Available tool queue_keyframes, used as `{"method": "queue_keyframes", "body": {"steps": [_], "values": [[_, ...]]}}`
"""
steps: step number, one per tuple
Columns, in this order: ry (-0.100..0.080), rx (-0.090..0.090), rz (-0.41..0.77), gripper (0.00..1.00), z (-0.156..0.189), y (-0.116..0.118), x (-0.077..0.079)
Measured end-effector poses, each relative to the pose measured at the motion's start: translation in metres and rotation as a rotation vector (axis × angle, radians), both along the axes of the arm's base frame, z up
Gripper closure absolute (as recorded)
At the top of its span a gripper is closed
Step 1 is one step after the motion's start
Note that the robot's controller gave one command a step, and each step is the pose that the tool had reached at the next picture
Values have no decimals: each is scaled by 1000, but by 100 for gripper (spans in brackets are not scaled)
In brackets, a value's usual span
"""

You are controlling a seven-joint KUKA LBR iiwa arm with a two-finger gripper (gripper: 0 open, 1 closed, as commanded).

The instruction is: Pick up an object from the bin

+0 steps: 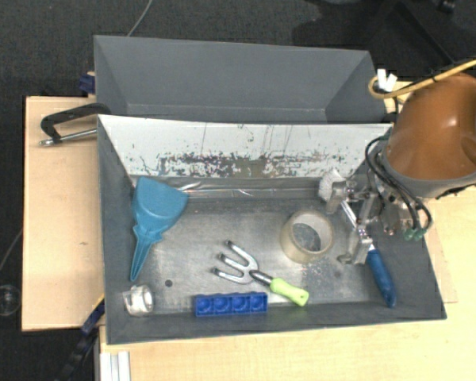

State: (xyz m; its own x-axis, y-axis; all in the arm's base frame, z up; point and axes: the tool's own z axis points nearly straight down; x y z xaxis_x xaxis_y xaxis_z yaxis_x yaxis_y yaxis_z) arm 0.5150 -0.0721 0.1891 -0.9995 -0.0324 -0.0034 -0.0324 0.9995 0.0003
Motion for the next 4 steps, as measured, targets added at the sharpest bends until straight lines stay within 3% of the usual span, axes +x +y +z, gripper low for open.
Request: {"method": "queue_keyframes", "body": {"steps": [1, 2, 3, 4], "values": [[11, 2, 20, 0, -18, -12, -13], [-9, -3, 269, 0, -38, -7, 23], [2, 1, 318, 0, -54, -16, 18], [-6, 2, 29, 0, -48, 3, 23]]}}
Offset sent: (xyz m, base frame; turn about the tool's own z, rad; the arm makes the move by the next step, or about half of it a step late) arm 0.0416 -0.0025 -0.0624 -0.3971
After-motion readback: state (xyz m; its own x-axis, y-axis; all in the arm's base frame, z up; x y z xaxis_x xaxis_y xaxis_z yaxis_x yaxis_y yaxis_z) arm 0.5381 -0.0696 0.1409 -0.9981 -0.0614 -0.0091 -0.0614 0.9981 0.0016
